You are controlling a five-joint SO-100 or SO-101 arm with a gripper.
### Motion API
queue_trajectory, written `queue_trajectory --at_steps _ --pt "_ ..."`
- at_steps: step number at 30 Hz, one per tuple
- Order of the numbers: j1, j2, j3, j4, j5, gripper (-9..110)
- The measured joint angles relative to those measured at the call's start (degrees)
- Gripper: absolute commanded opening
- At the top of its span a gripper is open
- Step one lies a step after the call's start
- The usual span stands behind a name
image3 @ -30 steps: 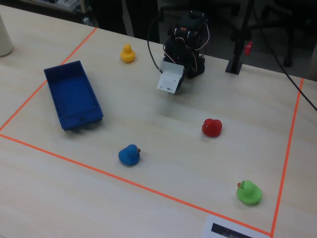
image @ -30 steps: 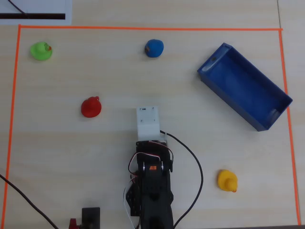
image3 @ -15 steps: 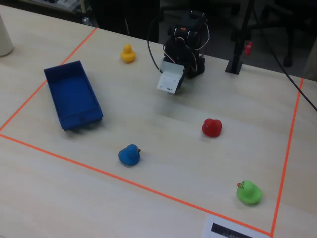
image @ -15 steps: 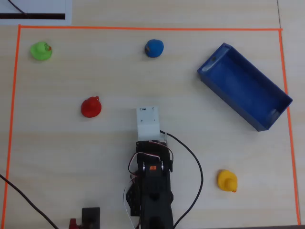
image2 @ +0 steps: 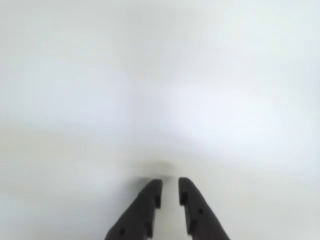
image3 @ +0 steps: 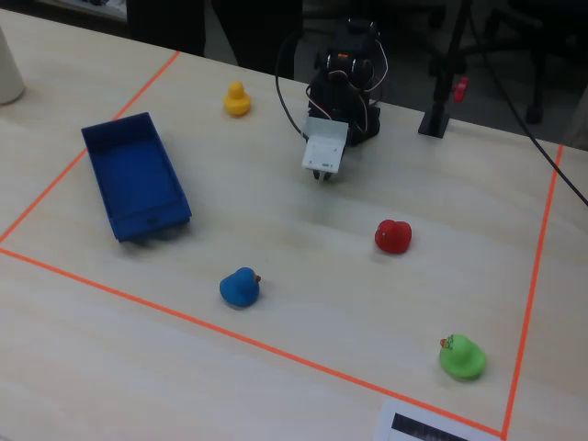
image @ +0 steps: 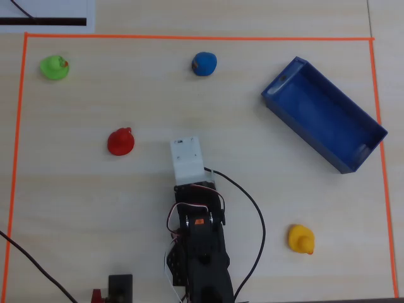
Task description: Grasp red duck and put it into box.
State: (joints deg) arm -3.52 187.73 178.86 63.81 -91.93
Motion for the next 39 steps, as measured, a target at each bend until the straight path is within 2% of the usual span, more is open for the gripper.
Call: queue_trajectory --at_steps 3,6,9,15,23,39 --pt "-3.2 -6.4 -0.8 -15.5 0.5 13" --pt "-7.7 -16.3 -4.0 -30.1 2.6 18" --pt "-12.7 -25.7 -9.3 -38.5 3.6 21" --pt "-18.6 -39.0 -14.1 -45.8 3.8 24" --pt "-22.4 -44.6 -14.2 -50.4 4.8 25" --pt "-23.7 -69.4 -23.0 -64.2 8.5 25"
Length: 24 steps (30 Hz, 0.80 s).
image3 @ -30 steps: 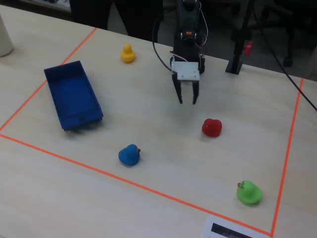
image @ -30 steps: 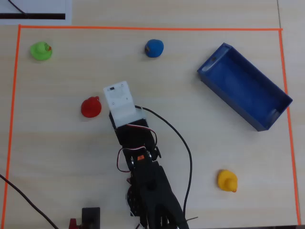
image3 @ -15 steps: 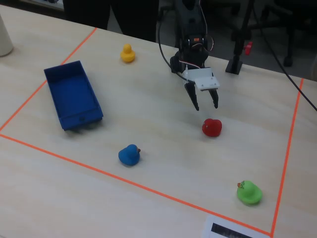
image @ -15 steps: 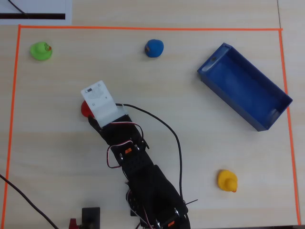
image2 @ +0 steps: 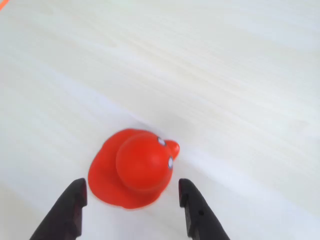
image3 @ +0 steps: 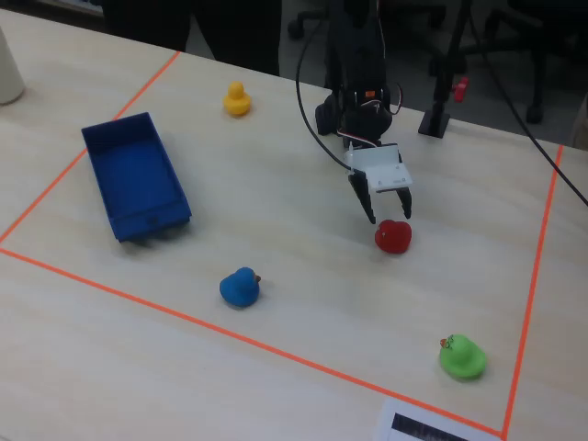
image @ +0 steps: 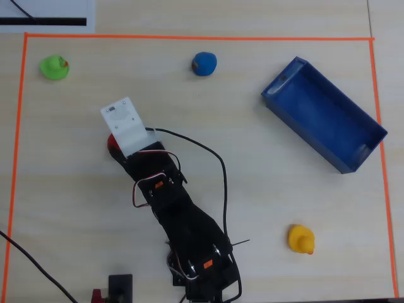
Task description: Grasp red duck and put it into box.
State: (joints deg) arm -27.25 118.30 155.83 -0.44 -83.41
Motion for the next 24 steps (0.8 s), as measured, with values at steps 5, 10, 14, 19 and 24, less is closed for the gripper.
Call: queue_trajectory --at_steps 5,10,14,19,24 --pt "0.3 -6.8 -3.6 -2.5 0.8 25" --pt "1.0 -12.0 -6.2 -2.9 1.0 24" --pt "1.9 -13.9 -7.1 -3.0 1.0 18" --pt "2.2 -15.5 -8.1 -3.5 1.2 0" --pt "3.4 -15.5 -8.1 -3.5 0.5 0"
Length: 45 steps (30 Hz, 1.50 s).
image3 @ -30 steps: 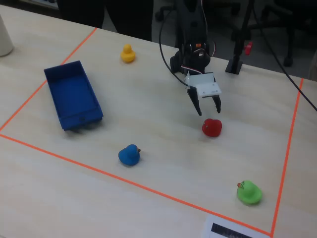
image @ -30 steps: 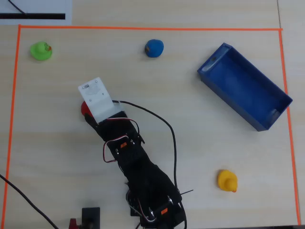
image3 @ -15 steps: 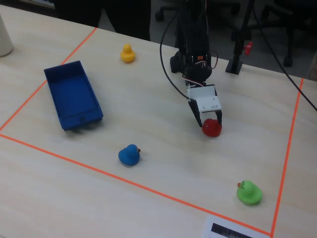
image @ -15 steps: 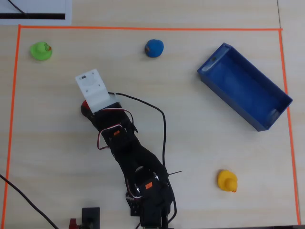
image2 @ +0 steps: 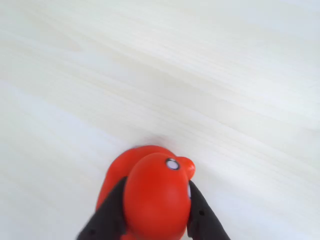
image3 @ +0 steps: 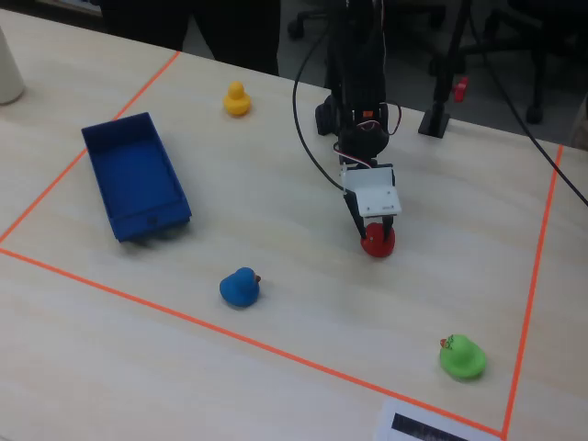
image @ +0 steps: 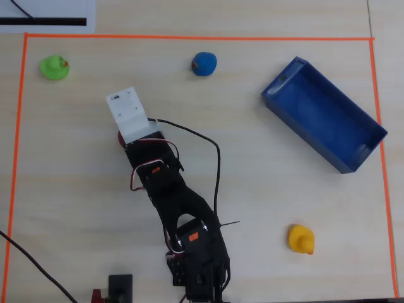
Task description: Grasp red duck and put it into box.
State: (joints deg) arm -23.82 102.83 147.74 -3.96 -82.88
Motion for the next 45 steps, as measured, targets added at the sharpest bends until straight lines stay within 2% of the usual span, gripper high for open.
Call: queue_trajectory --at_steps 9,13,18,25,31,35,45 --pt "4.3 6.5 -0.2 3.1 -0.7 0" --pt "10.3 14.3 -6.4 17.8 3.3 0" --pt "24.3 15.8 -21.2 35.7 4.3 0" --pt "48.8 2.5 -45.5 42.7 4.3 0" --pt "64.5 -13.8 -67.1 45.2 3.7 0" --pt "70.2 -21.1 -75.0 45.4 2.6 0" --pt "77.5 -31.6 -75.5 44.6 -1.8 0"
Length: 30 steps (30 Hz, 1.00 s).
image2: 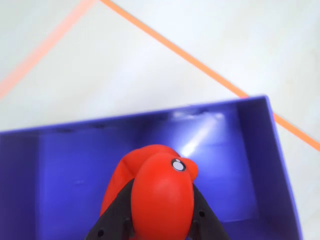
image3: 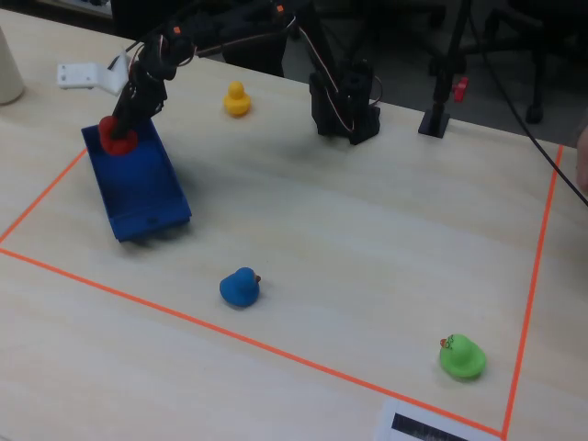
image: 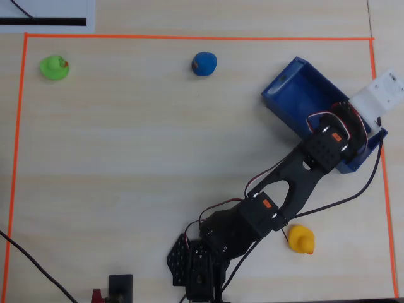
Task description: Grasp red duck and put it into box.
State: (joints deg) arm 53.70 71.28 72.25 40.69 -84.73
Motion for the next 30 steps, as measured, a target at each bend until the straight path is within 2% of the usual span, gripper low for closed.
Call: queue_trajectory --at_steps 8,12,19,23,28,30 --pt "3.4 -7.4 0.0 -7.7 -4.7 1" --pt "3.3 -9.9 0.0 -11.6 -5.6 16" --pt "3.3 -10.5 0.0 -11.4 -8.2 24" --pt "3.3 -10.5 0.0 -8.4 -8.1 22" --pt "3.3 -6.8 0.0 -6.0 -2.7 1" --pt "2.4 -2.4 0.0 -4.1 1.3 0"
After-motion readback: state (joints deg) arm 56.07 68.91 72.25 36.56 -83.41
